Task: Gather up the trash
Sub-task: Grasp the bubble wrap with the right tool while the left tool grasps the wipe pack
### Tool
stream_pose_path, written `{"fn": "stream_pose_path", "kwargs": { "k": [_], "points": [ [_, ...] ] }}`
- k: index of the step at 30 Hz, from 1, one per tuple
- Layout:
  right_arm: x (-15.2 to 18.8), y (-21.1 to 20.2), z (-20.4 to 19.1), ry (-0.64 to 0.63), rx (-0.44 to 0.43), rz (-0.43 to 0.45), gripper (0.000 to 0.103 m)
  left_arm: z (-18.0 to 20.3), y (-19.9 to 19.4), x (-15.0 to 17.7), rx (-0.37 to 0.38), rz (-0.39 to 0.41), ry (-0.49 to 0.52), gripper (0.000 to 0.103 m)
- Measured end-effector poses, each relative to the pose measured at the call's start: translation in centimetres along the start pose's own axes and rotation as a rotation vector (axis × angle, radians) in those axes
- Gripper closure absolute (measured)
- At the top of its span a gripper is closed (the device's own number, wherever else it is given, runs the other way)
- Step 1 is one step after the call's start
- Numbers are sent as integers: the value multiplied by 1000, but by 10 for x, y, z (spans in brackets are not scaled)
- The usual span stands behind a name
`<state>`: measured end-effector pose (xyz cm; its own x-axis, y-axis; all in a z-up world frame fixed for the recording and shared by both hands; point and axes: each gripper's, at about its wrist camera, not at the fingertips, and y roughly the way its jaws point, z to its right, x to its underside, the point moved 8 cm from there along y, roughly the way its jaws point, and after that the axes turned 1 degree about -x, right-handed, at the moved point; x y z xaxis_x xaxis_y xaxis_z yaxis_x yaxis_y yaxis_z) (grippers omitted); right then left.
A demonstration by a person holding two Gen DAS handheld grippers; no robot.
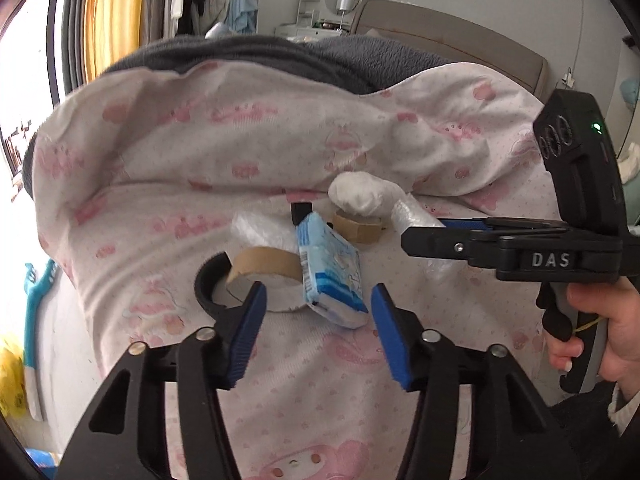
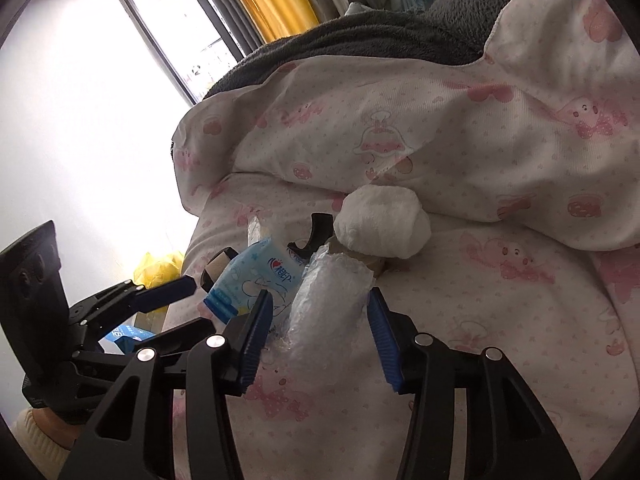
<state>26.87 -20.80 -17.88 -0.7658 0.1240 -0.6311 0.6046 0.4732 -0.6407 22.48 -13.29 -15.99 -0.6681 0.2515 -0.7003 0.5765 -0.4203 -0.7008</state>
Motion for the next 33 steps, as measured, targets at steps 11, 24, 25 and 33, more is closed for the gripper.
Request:
{"fn": "stream_pose_path", "kwargs": {
  "k": [11, 24, 25, 33],
  "points": [
    [9, -11, 24, 8, 33, -9, 53, 6, 11, -2, -36, -47, -76, 78],
    [16, -22, 37, 8, 34, -16, 53, 27, 34, -6, -21, -52, -54, 71],
    [16, -23, 37, 6, 34, -17, 53, 27, 36, -7, -24, -51, -58, 78],
    [9, -30, 26, -11, 31, 4, 53, 35, 31, -4, 1, -35, -40, 90]
  ]
}}
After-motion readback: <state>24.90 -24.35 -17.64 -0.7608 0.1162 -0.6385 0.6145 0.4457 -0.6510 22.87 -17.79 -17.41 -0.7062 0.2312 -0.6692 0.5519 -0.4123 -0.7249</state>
